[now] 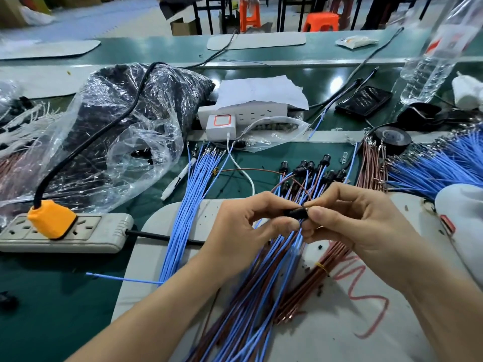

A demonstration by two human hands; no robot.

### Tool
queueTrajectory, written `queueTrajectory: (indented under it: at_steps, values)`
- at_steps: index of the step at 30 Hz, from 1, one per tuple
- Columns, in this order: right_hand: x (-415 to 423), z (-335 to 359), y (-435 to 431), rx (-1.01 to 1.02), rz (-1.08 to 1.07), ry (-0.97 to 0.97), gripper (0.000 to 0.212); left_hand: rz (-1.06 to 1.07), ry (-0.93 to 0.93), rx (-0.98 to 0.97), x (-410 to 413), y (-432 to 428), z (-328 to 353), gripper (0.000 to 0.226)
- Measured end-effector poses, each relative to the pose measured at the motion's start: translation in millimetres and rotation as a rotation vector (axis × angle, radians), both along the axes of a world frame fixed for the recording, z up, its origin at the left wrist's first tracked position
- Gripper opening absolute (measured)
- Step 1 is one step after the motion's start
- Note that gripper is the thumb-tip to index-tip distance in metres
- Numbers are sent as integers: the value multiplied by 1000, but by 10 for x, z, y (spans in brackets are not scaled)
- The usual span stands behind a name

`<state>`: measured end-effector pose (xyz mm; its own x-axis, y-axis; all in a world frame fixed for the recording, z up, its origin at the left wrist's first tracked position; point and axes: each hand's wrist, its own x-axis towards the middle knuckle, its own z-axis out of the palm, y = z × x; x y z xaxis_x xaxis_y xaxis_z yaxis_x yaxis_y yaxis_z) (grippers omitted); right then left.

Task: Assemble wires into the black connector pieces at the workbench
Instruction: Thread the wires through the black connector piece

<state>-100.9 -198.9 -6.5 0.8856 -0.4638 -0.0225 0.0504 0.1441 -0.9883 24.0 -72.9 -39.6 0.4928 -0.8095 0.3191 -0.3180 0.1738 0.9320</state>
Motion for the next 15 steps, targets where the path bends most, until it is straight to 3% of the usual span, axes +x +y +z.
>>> queueTrajectory:
  at_steps: [4,15]
  values:
    - [-17,-20,-39,-7,46,47,1,-51,73,9,-19,-5,-18,18]
    - [4,-73,-42,219,107,40,12,-136,243,-51,-33,-9,12,16]
